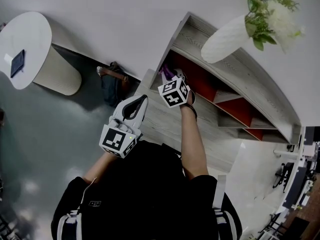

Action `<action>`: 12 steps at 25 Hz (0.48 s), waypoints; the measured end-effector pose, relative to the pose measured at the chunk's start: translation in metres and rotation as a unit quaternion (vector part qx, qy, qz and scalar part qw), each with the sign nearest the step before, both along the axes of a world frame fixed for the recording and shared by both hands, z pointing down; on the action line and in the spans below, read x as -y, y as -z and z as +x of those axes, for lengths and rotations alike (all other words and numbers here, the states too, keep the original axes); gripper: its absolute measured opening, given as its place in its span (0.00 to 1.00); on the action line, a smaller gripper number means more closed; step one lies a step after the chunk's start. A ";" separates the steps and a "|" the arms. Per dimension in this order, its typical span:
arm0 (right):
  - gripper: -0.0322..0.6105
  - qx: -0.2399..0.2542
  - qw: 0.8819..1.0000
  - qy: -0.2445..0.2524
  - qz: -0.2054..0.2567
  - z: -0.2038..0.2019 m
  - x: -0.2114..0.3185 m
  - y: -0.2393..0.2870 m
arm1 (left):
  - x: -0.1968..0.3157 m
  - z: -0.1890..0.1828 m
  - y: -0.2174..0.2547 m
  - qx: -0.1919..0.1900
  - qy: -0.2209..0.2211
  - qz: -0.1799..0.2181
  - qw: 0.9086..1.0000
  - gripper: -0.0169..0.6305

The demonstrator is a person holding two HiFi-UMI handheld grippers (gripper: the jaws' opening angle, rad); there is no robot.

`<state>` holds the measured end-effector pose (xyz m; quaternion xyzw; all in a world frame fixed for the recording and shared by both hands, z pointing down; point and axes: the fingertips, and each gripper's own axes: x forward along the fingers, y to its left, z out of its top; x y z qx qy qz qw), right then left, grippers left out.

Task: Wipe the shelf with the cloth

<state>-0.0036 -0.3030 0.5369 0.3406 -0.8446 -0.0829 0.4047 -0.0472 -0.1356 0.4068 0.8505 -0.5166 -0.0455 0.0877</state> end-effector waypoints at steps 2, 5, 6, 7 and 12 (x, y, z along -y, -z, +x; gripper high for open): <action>0.13 0.000 1.000 0.001 0.002 -0.001 -0.005 0.000 | -0.002 -0.001 0.001 -0.001 -0.003 0.001 1.000 0.03; 0.13 0.004 1.000 0.003 -0.002 -0.001 -0.017 0.001 | -0.005 -0.001 0.002 0.002 -0.009 0.002 1.000 0.03; 0.13 0.008 1.000 0.001 -0.006 -0.001 -0.023 0.000 | -0.006 -0.001 0.001 0.001 -0.010 0.001 1.000 0.03; 0.13 0.012 1.000 -0.003 -0.011 0.000 -0.029 -0.001 | -0.006 -0.002 0.001 -0.001 -0.011 0.000 1.000 0.03; 0.13 0.022 0.998 -0.007 -0.058 -0.002 -0.068 -0.018 | -0.004 -0.003 -0.003 -0.003 -0.023 -0.004 1.000 0.03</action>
